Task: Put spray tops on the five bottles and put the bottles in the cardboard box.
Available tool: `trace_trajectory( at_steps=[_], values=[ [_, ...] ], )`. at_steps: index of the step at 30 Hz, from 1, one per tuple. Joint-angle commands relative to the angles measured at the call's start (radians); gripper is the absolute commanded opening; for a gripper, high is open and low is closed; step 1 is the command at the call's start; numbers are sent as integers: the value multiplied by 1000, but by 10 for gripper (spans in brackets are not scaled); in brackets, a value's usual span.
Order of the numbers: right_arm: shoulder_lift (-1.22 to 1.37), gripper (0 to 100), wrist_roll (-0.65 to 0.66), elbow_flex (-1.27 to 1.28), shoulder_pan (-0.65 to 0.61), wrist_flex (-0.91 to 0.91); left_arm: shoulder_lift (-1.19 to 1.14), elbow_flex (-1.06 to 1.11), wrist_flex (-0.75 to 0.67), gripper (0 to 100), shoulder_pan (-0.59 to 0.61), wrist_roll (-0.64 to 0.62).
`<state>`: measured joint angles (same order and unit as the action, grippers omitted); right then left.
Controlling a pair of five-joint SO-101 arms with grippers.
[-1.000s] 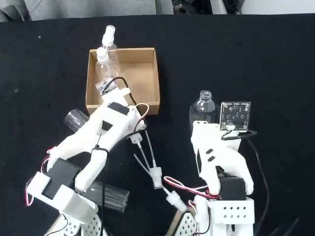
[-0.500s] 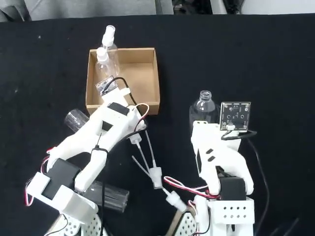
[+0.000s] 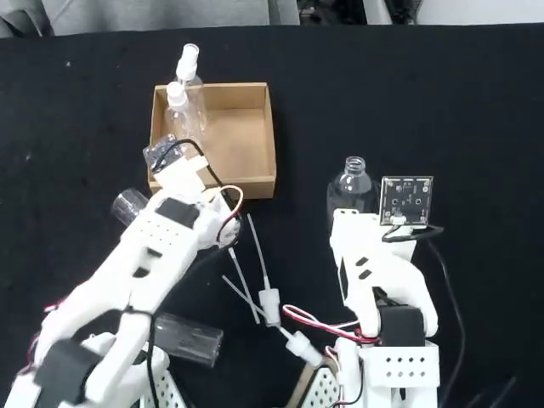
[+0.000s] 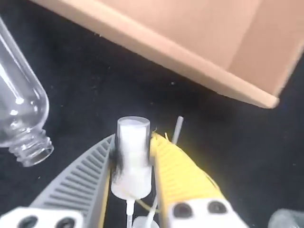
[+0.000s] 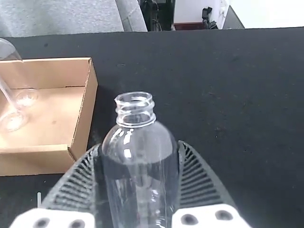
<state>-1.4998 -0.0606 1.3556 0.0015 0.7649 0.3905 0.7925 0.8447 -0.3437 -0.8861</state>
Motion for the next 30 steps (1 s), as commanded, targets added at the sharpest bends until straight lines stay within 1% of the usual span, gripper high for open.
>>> trace_trajectory(
  at_steps=[1,10,15,19,24,27,30],
  values=[
    [-21,12,9,-12,28,-25,157,24,-2,28,12,0],
    [-21,12,9,-12,23,-28,379,101,-3,28,119,0],
    [-21,12,9,-12,-38,-26,512,133,-3,28,166,0],
    [-21,12,2,-10,-43,-29,611,160,-3,28,213,0],
    [-22,12,0,-12,-51,-34,700,189,-3,28,251,-2],
    [-22,12,0,-12,-97,-34,743,203,-3,28,262,-2],
    [-22,12,0,-12,-114,-34,781,217,-5,28,262,-2]
  ],
)
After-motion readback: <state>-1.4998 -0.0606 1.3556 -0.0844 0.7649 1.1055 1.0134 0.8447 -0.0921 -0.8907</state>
